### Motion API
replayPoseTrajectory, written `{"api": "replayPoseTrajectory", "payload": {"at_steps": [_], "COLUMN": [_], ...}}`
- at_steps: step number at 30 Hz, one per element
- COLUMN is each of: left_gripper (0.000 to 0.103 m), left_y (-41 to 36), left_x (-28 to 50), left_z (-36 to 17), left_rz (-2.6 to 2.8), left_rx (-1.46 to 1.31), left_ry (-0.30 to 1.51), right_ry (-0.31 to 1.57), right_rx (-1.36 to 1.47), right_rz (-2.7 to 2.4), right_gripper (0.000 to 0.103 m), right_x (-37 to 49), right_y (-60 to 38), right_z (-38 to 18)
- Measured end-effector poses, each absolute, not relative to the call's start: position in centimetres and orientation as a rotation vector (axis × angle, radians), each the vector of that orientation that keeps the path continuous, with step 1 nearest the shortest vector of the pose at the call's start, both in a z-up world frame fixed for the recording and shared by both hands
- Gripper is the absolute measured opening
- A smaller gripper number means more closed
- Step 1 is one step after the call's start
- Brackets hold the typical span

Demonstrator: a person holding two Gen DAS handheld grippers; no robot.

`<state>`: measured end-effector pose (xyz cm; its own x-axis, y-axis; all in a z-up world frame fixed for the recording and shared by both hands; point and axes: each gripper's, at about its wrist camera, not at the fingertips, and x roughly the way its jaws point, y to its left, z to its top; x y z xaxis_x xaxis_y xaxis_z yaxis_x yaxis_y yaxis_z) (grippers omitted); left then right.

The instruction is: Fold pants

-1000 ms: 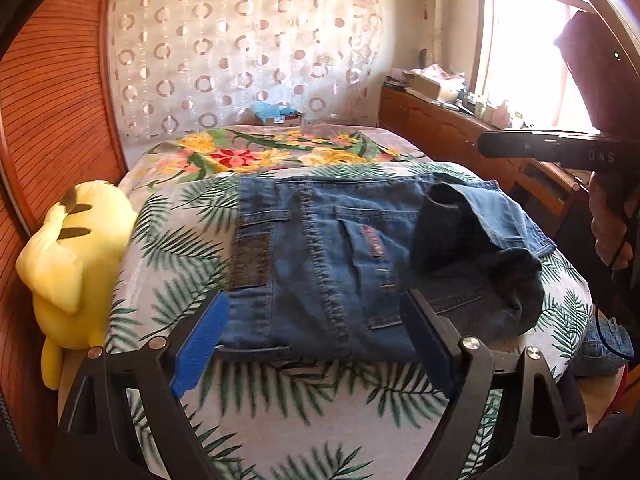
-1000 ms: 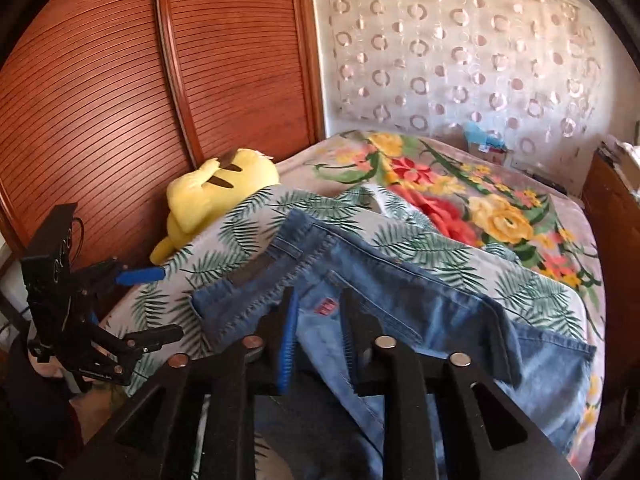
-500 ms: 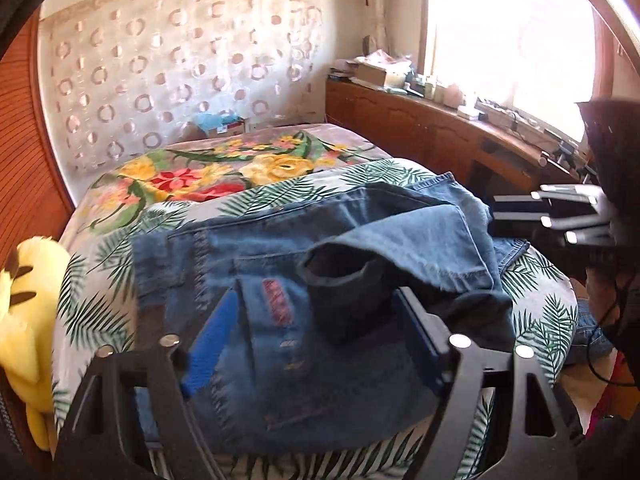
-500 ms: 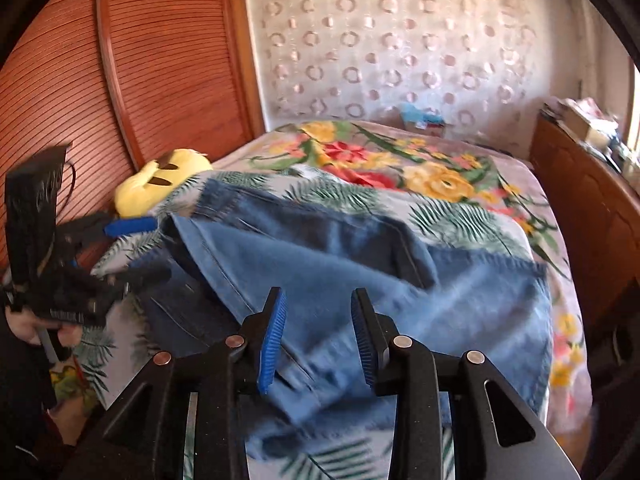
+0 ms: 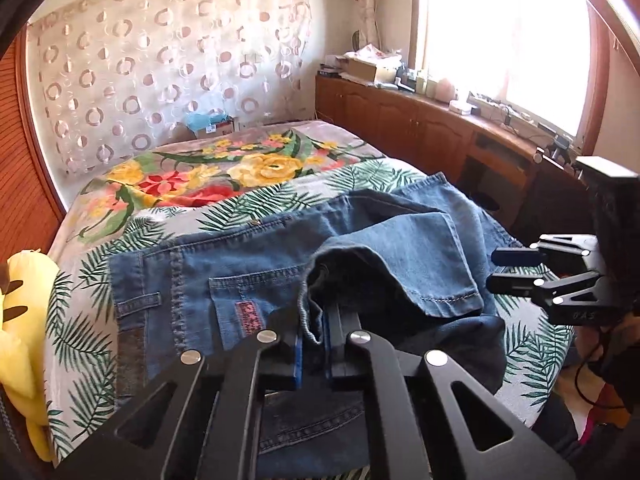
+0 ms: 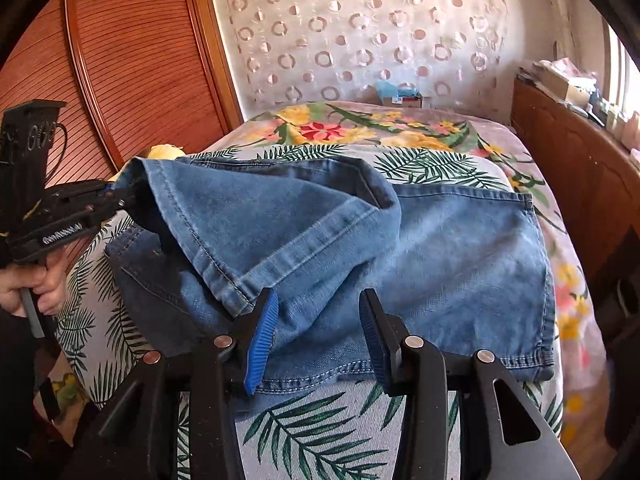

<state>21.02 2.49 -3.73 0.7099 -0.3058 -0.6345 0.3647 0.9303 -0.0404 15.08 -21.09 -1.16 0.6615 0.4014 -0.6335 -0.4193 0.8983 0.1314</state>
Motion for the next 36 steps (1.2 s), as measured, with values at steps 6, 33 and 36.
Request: {"api": "replayPoseTrajectory", "payload": {"at_steps": [6,33,36], "left_gripper": [0.007,0.051,0.079], "left_y": [6.1,15.1,14.6], "left_x": [19.0,14.4,13.6], "left_z": [-1.2,-7.7,-7.3], "left_rz": [-0.287,-0.092,-0.093], "left_rx": [0.046,-0.059,-0.047], "left_ry": [0.626,0.733,0.721], "right_ry": [0.707,0.759,0.760], "right_rx": [-0.019,-0.052,-0.046], "right_rz": [0.497,0.547,0.523], "right_gripper": [0.044,0.044,0.044], "right_x": [14.9,17.6,17.2], "right_y": [-20.3,-19.3,-19.1], "right_z": [-1.2,-4.8,-5.0]}}
